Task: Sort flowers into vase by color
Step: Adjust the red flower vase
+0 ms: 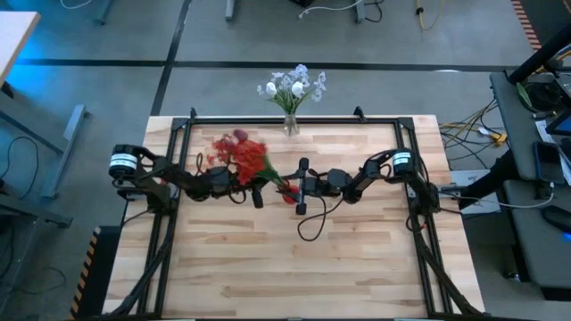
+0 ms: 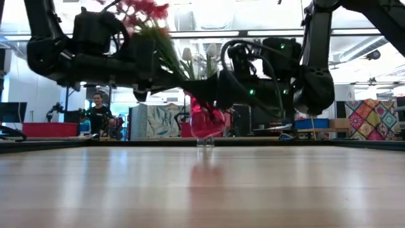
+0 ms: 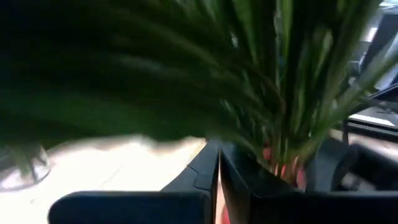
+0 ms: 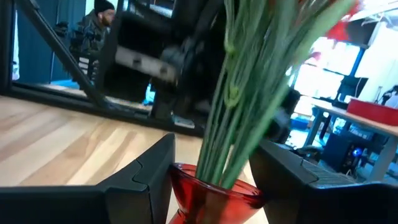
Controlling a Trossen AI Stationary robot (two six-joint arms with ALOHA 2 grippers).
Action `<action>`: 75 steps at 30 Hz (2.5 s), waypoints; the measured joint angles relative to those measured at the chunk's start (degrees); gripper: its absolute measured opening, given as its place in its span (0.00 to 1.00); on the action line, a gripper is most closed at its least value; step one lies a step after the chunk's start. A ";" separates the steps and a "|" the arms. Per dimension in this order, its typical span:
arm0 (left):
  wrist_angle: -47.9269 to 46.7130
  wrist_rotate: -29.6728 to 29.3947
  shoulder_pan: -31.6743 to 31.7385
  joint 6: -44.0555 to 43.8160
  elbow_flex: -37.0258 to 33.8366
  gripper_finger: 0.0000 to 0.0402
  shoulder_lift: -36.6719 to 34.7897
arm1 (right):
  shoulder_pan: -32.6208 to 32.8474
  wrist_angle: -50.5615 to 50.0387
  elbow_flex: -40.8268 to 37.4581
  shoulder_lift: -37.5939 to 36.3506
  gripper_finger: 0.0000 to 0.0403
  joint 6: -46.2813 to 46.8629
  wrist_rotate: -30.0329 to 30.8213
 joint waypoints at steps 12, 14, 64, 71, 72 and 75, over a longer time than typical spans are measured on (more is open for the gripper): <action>-7.92 1.72 0.19 2.24 5.30 0.00 -0.07 | -0.51 -0.05 4.70 6.68 0.44 -1.17 0.16; -7.85 1.72 0.19 2.23 5.14 0.00 -0.07 | -0.76 0.03 4.62 6.68 0.44 -1.21 0.26; -12.11 4.34 0.17 2.86 8.73 0.00 -0.84 | -2.86 -29.83 5.01 -6.93 0.71 7.79 2.08; -17.15 4.32 0.64 3.49 8.46 0.00 -4.00 | -2.86 -39.07 5.01 -13.53 0.75 7.12 2.08; -18.08 4.29 0.75 3.49 8.47 0.00 -4.50 | -2.86 -40.12 5.01 -14.06 0.75 7.14 2.06; -21.35 4.28 1.10 3.38 8.46 0.00 -6.05 | -2.86 -41.82 5.01 -15.13 0.75 7.14 2.08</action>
